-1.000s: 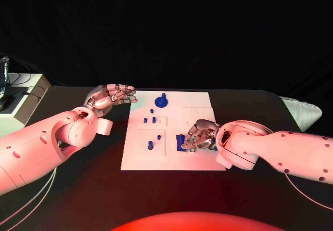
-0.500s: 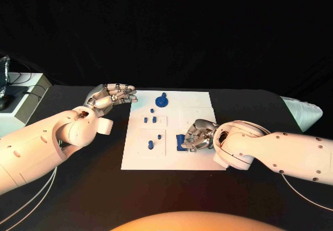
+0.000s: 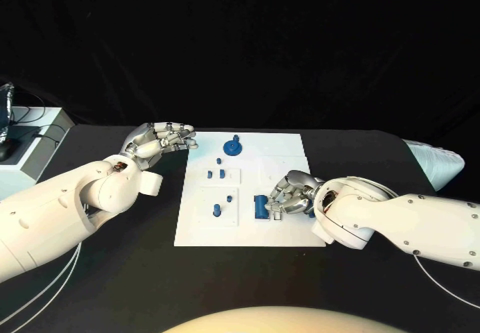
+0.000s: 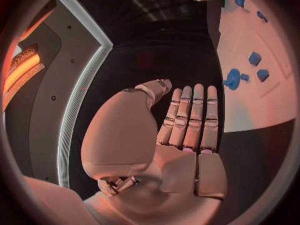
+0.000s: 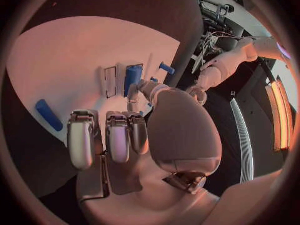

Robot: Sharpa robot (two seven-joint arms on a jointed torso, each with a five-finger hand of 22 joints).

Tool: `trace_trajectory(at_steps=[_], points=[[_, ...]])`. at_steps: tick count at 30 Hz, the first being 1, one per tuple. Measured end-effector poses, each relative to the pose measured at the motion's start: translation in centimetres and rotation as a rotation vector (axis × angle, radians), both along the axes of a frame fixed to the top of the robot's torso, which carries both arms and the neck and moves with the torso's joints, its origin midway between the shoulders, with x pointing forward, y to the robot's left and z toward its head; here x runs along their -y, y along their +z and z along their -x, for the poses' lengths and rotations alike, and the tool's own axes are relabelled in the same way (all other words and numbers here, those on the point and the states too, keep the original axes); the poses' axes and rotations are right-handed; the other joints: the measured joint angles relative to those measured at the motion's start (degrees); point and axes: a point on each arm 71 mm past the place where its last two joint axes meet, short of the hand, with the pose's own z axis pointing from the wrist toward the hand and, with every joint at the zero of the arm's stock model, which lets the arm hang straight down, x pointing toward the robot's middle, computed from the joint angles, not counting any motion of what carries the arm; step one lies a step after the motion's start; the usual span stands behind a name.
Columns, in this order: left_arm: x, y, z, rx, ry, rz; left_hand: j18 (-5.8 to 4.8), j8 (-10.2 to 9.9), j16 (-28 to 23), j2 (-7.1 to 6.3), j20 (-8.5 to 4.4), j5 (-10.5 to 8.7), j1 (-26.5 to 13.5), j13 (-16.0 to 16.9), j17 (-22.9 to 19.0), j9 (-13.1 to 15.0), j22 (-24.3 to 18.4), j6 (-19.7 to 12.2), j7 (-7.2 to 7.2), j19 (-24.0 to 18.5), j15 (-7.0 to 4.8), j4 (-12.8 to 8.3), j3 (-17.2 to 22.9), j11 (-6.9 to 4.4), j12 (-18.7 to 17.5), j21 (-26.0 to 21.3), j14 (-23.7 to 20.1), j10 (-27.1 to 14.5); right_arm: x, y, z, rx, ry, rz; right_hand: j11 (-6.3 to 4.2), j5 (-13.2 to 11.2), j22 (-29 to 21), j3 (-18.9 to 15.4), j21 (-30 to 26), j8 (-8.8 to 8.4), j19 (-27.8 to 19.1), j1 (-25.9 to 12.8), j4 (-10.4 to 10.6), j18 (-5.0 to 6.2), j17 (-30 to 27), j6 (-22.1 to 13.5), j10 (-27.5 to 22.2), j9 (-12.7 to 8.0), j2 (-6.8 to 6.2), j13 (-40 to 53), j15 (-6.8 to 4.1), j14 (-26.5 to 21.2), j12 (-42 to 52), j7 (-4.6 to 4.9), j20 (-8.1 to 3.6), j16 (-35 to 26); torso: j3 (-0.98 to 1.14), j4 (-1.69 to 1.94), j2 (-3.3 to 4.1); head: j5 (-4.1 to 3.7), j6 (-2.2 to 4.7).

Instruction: Assemble the parts on the task board

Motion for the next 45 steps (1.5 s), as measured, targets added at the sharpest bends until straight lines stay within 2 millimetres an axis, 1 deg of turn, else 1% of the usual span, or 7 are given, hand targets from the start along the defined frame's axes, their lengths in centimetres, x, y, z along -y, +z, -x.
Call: trace_trajectory(at_steps=[3,8,19,21,23,34,45], points=[[-0.1,0.0,0.0,-0.001,0.002,-0.001,0.00,0.0,0.0,0.00,0.00,0.00,0.0,0.0,0.0,0.0,0.0,0.0,0.00,0.0,0.00,0.0,0.0,0.00,0.0,0.0,0.0,0.0,0.5,0.5,-0.3,0.023,-0.023,-0.047,1.31,0.0,0.0,-1.7,0.0,-1.87,0.0,-1.4,0.6,0.00,0.0,-1.3,0.1,-1.0,-0.22,0.0,1.02,0.1,0.0,1.33,0.48,0.0,0.00,-0.04,0.00,-0.05,0.10],[-0.1,-0.1,-0.1,-0.001,0.004,-0.002,0.00,0.0,0.0,0.00,0.00,0.00,0.0,0.0,0.0,0.0,0.0,-0.2,0.15,0.0,0.00,0.0,0.0,0.00,0.0,0.0,0.0,0.0,2.2,1.3,-1.3,0.058,-0.075,-0.114,1.89,0.4,0.0,-3.0,0.0,-3.66,0.0,-2.3,1.3,-0.01,0.0,-2.1,0.1,-2.0,-0.18,0.0,1.46,0.0,0.0,2.12,1.07,0.0,-0.01,-0.07,-0.08,-0.25,0.35],[-0.3,-0.1,-0.1,-0.002,0.007,-0.004,0.00,0.0,0.0,-0.54,0.24,-0.39,-1.1,0.1,0.5,-0.2,-0.3,-0.2,0.20,0.2,0.21,1.2,-1.2,0.02,0.0,-0.6,-0.2,0.0,9.4,2.2,-3.0,0.002,-0.184,-0.057,2.04,0.8,0.0,-4.3,0.0,-4.88,0.0,-2.9,1.7,0.00,0.0,-2.1,0.0,-3.4,0.37,0.0,1.87,0.0,0.0,2.16,1.47,0.0,-0.07,-0.20,-0.15,-1.20,0.91],[-0.4,-0.1,0.0,-0.001,0.008,-0.004,0.01,0.0,0.0,-0.69,0.11,-1.39,-1.6,0.2,0.8,-0.4,-0.6,-0.2,0.20,0.5,0.21,1.8,-2.2,0.20,0.0,-0.9,-0.2,0.2,10.4,1.9,-2.8,-0.035,-0.183,-0.012,2.30,1.2,0.0,-5.6,0.0,-5.51,0.0,-4.5,1.8,0.00,0.0,-2.1,0.1,-3.8,0.00,0.0,1.87,0.0,0.0,2.19,1.47,0.0,-0.03,-0.32,-0.16,-1.46,1.05],[-0.4,-0.1,0.1,-0.002,0.008,-0.005,0.01,0.0,0.0,-0.68,0.11,-1.92,-1.6,0.2,0.9,-0.4,-0.6,-0.2,0.20,0.5,0.21,2.1,-2.6,0.21,0.0,-0.9,-0.2,0.2,10.9,1.7,-2.6,-0.063,-0.173,0.032,2.31,3.6,0.0,-7.0,0.2,-5.52,0.0,-5.4,1.7,0.00,0.0,-1.1,0.1,-4.1,0.11,0.0,1.87,0.0,0.0,2.17,1.47,0.0,0.04,-0.42,-0.16,-1.65,1.21],[-0.6,-0.4,0.3,-0.008,0.009,-0.007,0.00,0.0,0.0,-0.68,0.11,-2.21,-1.6,0.1,1.0,-0.4,-0.7,-0.2,0.20,0.5,0.21,2.2,-3.0,0.20,0.0,-0.9,-0.2,0.2,10.7,1.0,-1.1,-0.141,-0.101,0.256,2.18,8.2,0.0,-10.9,0.9,-5.07,0.0,-7.9,1.9,0.00,0.0,0.4,0.0,-3.5,0.69,0.0,1.87,0.0,0.0,1.35,1.47,0.0,0.04,-0.48,-0.23,-3.09,1.18],[-0.8,-0.4,0.4,-0.010,0.010,-0.009,0.01,0.0,0.0,-0.68,0.32,-2.21,-1.6,0.1,1.0,-0.5,-0.7,-0.2,0.20,0.7,0.01,2.2,-3.0,0.20,0.0,-1.2,-0.4,0.2,8.9,0.9,-0.5,-0.122,-0.074,0.319,1.77,9.7,0.0,-12.1,1.8,-4.24,0.0,-9.2,1.9,0.00,0.0,1.2,0.0,-2.4,1.97,0.0,1.70,0.2,0.0,0.91,1.47,0.0,-0.07,-0.36,-0.19,-3.22,1.00]])
